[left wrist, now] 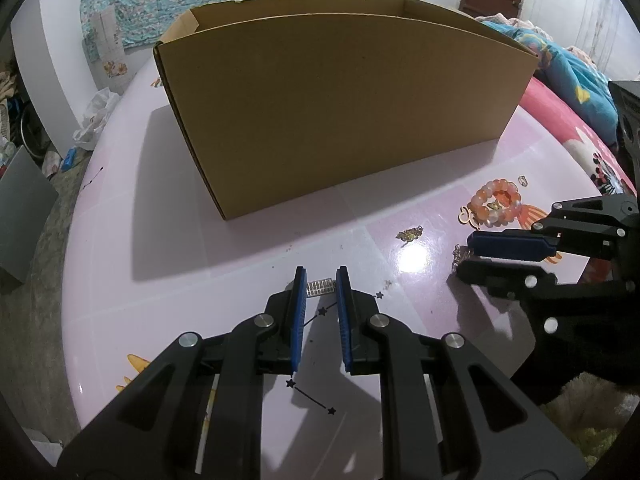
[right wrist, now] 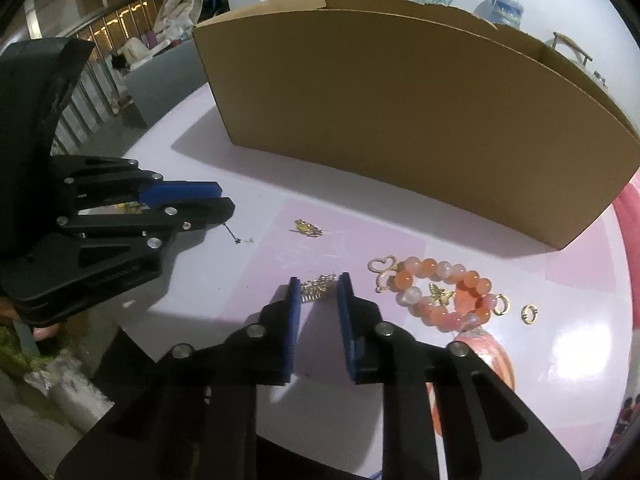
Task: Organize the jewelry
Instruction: 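Close the right gripper on the gold filigree charm, then carry both charms into the box and open both grippers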
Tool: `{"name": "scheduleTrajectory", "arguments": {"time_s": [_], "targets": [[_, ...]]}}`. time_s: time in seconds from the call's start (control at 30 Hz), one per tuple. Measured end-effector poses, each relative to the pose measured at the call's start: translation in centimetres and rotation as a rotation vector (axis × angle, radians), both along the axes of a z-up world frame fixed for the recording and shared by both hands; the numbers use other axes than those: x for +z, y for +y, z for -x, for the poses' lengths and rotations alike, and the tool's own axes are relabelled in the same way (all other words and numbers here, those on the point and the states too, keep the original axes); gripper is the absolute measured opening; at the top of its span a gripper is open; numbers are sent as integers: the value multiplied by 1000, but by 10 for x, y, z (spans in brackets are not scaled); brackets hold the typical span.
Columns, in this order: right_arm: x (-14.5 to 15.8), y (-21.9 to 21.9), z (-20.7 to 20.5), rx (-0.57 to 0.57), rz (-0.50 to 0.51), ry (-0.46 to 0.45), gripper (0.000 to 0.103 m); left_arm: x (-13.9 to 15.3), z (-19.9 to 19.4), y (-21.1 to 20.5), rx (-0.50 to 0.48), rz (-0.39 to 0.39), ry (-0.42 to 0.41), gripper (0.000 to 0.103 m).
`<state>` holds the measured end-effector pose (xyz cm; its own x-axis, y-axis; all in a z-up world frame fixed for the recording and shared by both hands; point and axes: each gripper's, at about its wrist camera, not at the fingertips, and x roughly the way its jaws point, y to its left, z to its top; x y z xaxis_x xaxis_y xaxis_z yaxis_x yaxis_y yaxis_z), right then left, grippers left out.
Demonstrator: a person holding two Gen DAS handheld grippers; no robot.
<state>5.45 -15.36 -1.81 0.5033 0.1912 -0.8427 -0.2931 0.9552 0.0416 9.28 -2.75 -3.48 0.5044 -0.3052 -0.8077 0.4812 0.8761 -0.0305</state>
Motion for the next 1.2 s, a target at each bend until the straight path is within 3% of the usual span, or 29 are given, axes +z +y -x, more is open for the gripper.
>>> {"name": "scheduleTrajectory", "arguments": {"time_s": [0.53, 1.0, 1.2], "targets": [[8, 0, 4, 19, -39, 8, 5, -1, 0, 2, -7, 8, 0, 14], [45, -12, 18, 30, -140, -56, 4, 1, 4, 5, -12, 34, -7, 14], [63, -16, 18, 23, -157, -107, 4, 22, 17, 11, -30, 57, -48, 14]]}}
